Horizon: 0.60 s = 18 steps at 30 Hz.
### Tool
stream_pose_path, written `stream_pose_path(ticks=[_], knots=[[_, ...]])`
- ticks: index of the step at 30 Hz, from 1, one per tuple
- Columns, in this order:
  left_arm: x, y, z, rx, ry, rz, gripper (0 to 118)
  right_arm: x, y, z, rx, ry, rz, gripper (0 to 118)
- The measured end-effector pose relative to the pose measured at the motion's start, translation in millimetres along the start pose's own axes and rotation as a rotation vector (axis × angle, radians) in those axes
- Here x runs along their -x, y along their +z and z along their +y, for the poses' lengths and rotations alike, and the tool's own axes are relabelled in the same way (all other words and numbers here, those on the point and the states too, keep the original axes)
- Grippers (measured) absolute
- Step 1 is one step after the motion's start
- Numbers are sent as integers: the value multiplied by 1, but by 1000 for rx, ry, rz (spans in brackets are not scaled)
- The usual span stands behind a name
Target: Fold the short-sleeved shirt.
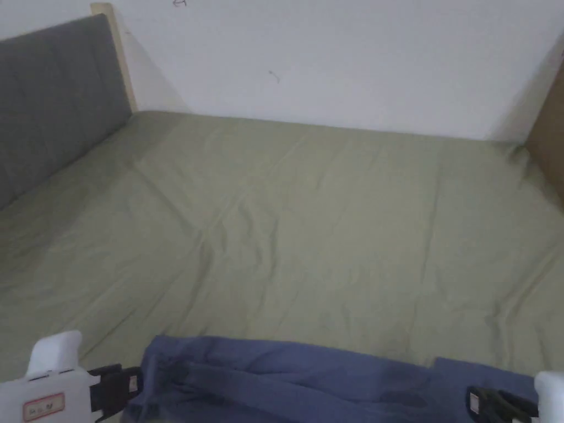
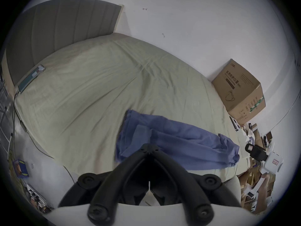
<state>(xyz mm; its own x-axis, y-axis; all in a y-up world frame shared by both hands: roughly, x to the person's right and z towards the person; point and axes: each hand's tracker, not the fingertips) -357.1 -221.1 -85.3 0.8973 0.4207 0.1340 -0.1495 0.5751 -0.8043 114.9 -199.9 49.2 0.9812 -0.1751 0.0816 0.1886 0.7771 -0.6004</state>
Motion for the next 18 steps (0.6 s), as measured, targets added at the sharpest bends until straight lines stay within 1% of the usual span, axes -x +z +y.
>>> stream_pose_path(ticks=[2, 3, 4, 5, 6, 7, 10, 11, 12, 13, 14, 15, 18], knots=[[7, 2, -4, 1, 28, 4, 0, 20, -9, -2, -3, 22, 19, 0], [12, 3, -4, 0, 45, -19, 0, 25, -14, -4, -3, 30, 38, 0], [20, 2, -3, -20, 90, -52, 0, 33, -19, -4, 13, 36, 68, 0], [27, 0, 0, -32, 127, -81, 3, 39, -23, -4, 26, 32, 83, 0], [40, -6, 3, -43, 179, -114, 16, 45, -27, -4, 30, 30, 91, 0], [53, -11, 6, -55, 248, -142, 52, 48, -30, -5, 36, 35, 105, 0], [78, -36, 11, 0, 387, -229, 83, 61, -37, -8, 54, 45, 121, 0], [85, -46, 11, 33, 405, -234, 106, 61, -39, -10, 61, 42, 132, 0], [91, -54, 11, 46, 417, -241, 115, 61, -40, -12, 70, 33, 142, 0], [98, -64, 11, 60, 429, -263, 115, 62, -41, -13, 79, 22, 154, 0], [97, -70, 11, 98, 439, -235, 115, 62, -42, -15, 87, 12, 157, 0], [96, -76, 11, 118, 456, -238, 115, 63, -41, -17, 98, 5, 157, 0], [99, -96, 12, 131, 486, -341, 115, 59, -42, -21, 120, -4, 156, 0]])
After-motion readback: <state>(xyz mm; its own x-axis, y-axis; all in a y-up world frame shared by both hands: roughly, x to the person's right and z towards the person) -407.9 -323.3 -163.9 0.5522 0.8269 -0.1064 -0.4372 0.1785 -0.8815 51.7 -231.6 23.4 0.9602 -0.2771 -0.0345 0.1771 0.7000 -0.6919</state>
